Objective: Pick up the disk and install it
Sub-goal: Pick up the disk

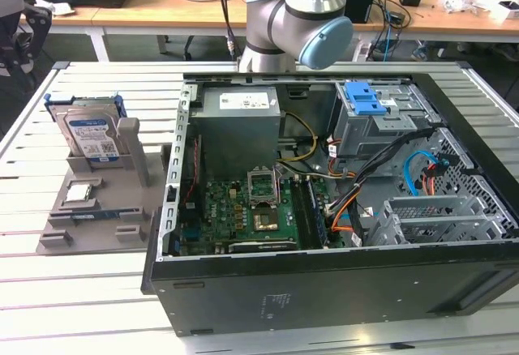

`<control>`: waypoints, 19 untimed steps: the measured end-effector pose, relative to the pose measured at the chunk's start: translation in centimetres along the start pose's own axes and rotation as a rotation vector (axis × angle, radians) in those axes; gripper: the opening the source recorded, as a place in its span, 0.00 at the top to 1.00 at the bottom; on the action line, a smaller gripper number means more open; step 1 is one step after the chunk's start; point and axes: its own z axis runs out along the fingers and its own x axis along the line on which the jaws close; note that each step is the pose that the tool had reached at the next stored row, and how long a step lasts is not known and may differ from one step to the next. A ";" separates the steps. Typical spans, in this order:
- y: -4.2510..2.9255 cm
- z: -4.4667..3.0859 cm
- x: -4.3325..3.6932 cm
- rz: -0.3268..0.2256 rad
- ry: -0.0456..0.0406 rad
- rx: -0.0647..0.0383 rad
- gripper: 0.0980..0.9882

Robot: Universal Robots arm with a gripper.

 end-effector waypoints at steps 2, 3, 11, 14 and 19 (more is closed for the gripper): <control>0.00 0.00 0.00 -0.015 0.0007 0.000 1.00; 0.00 0.00 0.00 -0.021 0.0008 0.000 1.00; 0.00 0.00 0.00 -0.083 0.0033 -0.002 1.00; 0.00 0.00 0.00 -0.109 0.0043 -0.003 1.00; 0.00 0.00 0.00 -0.149 0.0060 -0.004 1.00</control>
